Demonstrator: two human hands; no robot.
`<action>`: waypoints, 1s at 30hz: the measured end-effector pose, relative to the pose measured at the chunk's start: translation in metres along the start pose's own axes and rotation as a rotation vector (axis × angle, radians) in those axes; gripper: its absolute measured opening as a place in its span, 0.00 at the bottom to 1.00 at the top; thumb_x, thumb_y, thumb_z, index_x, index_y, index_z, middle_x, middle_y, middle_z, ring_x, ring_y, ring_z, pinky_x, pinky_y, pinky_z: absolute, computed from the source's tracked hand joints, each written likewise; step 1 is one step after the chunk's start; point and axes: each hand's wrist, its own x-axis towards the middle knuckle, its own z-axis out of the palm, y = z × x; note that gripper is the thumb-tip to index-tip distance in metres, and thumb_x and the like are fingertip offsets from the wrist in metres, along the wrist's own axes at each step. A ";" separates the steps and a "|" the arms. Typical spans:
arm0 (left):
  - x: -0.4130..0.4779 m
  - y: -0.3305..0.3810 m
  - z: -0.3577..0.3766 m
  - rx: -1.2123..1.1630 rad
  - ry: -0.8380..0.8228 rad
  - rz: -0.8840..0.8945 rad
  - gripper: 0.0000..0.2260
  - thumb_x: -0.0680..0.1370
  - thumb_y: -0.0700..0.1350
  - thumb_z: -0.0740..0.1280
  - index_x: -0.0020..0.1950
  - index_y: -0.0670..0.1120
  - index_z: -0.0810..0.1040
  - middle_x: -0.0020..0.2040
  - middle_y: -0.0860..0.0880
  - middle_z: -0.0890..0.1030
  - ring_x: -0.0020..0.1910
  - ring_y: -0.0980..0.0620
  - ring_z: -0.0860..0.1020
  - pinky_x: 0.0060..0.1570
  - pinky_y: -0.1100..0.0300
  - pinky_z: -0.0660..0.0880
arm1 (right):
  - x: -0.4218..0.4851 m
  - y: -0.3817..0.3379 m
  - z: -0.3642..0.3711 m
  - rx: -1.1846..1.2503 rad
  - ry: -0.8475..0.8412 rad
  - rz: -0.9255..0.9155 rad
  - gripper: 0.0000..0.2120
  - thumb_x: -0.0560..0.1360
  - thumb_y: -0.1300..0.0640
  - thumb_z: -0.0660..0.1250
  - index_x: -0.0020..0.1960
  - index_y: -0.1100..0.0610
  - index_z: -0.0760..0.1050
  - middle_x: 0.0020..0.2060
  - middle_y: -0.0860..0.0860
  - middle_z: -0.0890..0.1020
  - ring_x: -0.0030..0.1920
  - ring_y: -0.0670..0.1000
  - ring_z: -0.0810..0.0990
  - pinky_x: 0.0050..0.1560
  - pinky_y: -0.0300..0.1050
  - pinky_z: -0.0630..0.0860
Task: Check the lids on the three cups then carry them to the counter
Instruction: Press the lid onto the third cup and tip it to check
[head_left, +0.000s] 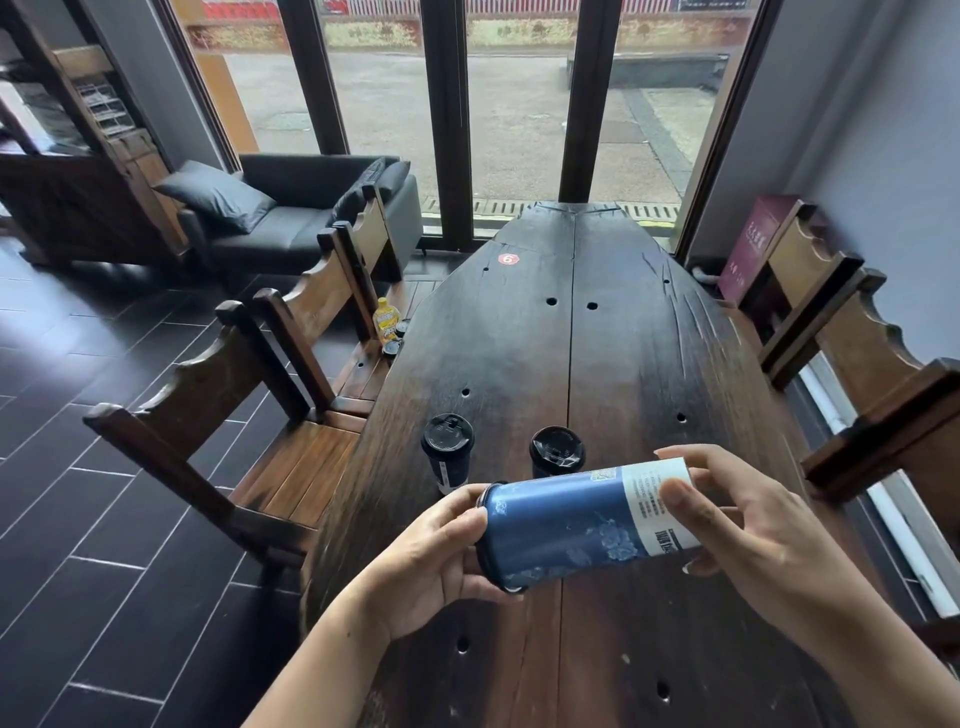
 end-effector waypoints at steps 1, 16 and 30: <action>0.000 0.000 0.000 -0.003 -0.004 0.017 0.34 0.70 0.57 0.80 0.71 0.46 0.74 0.68 0.40 0.79 0.61 0.35 0.81 0.52 0.43 0.84 | 0.000 -0.002 0.000 0.024 -0.003 0.016 0.35 0.60 0.16 0.62 0.57 0.38 0.80 0.45 0.46 0.87 0.42 0.50 0.88 0.35 0.48 0.85; -0.004 0.003 0.003 -0.021 -0.066 0.063 0.42 0.69 0.54 0.82 0.79 0.50 0.67 0.76 0.40 0.73 0.68 0.34 0.77 0.63 0.29 0.73 | 0.001 0.004 -0.003 0.026 0.035 -0.019 0.24 0.67 0.28 0.65 0.58 0.39 0.80 0.46 0.46 0.88 0.46 0.48 0.88 0.44 0.54 0.87; 0.002 0.007 0.013 -0.050 -0.113 -0.106 0.35 0.72 0.68 0.73 0.72 0.50 0.77 0.56 0.39 0.84 0.42 0.41 0.85 0.41 0.54 0.82 | -0.002 0.004 -0.003 -0.090 0.007 -0.142 0.24 0.69 0.28 0.63 0.62 0.34 0.75 0.48 0.41 0.87 0.46 0.46 0.87 0.43 0.40 0.82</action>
